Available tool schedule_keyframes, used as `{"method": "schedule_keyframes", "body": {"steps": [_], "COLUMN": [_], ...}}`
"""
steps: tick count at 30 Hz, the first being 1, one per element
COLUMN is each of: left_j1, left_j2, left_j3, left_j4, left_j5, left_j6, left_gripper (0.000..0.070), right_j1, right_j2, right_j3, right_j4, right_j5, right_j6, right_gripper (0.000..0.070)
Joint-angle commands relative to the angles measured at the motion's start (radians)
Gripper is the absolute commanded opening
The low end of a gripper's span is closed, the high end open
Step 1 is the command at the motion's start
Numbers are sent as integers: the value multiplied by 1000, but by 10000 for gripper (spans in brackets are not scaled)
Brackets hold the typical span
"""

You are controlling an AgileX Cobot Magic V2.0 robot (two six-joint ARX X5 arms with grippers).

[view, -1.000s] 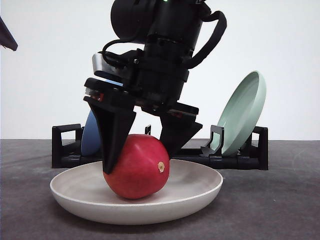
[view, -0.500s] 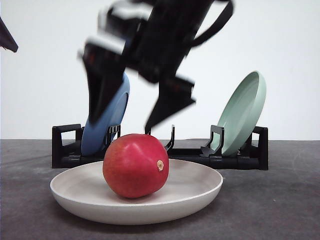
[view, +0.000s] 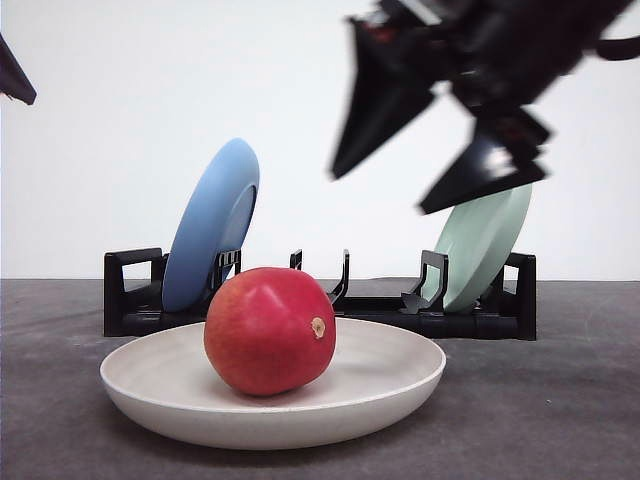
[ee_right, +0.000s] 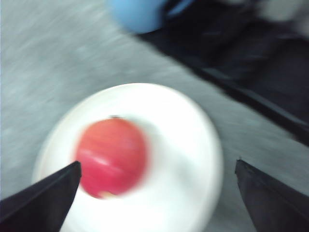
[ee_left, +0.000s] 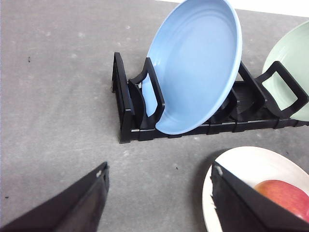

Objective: Place pomegranate in white plate

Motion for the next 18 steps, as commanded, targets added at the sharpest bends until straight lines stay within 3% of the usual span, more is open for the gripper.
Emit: {"method": "schedule_keyframes", "body": {"steps": [1, 11, 18], "left_j1": [-1, -1, -1], "left_j2": [6, 6, 5], "left_j3": [6, 6, 6], "left_j4": [9, -13, -35], "left_j5": [1, 1, 1], "left_j6": [-1, -1, -1], "left_gripper": [390, 390, 391], "right_j1": [-30, -282, -348], "right_j2": [-39, -290, -322], "right_j3": [-28, -187, -215], "right_j4": [-8, -85, -84], "right_j5": [-3, -7, 0], "right_j6": [3, -9, -17], "right_gripper": [650, 650, 650]}}
